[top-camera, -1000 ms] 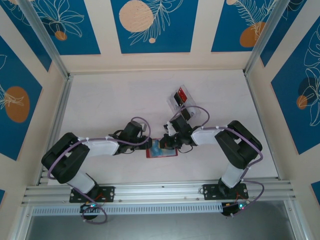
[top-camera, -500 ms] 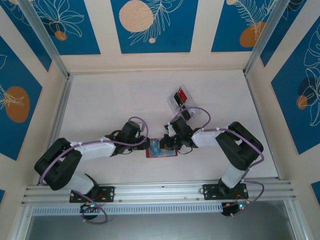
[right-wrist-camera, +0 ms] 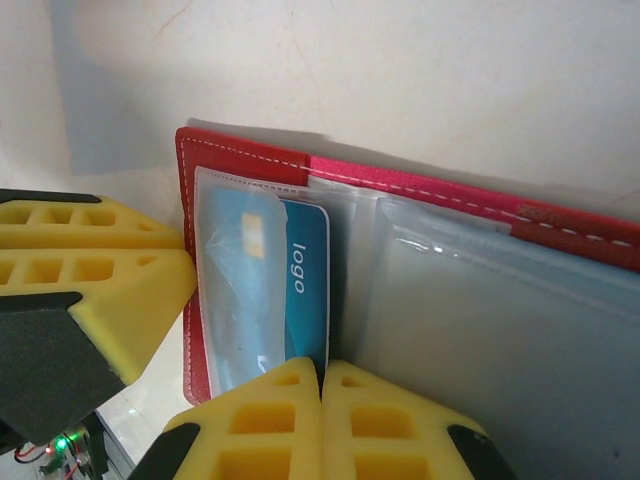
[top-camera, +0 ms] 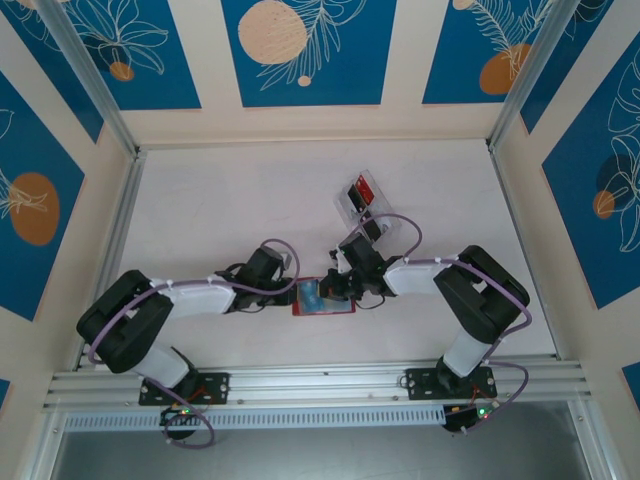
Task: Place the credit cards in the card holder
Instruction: Insert the credit card into the card slot.
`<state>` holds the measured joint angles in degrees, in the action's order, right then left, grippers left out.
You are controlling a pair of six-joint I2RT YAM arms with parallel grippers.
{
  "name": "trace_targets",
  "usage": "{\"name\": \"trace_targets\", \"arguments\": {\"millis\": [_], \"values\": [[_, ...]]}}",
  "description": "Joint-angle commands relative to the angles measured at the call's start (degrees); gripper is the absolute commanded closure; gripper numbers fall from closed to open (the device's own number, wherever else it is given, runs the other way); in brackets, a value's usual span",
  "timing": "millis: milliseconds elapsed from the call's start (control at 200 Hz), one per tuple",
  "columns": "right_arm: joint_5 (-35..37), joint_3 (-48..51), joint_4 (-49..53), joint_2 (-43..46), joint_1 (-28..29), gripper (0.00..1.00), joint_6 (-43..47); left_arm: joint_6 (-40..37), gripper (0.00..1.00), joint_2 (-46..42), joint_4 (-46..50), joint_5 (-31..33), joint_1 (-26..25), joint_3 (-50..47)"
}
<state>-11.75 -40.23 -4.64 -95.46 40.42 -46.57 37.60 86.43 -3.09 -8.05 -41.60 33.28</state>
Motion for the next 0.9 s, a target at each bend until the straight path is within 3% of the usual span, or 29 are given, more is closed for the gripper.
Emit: {"name": "trace_targets", "arguments": {"millis": [0,305,665,895], "values": [[4.46,0.77,4.18,0.54,0.7,1.0,-2.1,0.44,0.87,2.68,-1.07,0.47,-1.29,-2.72],[8.88,1.4,1.79,0.32,3.48,1.0,-7.56,1.61,0.87,5.24,-2.83,1.9,-4.04,-3.19],[8.87,1.78,-1.01,-0.01,6.05,1.0,-8.67,2.56,0.87,6.75,-4.38,2.08,-5.29,-2.95],[7.68,0.57,0.55,0.93,6.33,0.86,-5.44,2.93,0.86,6.37,-4.54,2.0,-5.25,-2.52]]}}
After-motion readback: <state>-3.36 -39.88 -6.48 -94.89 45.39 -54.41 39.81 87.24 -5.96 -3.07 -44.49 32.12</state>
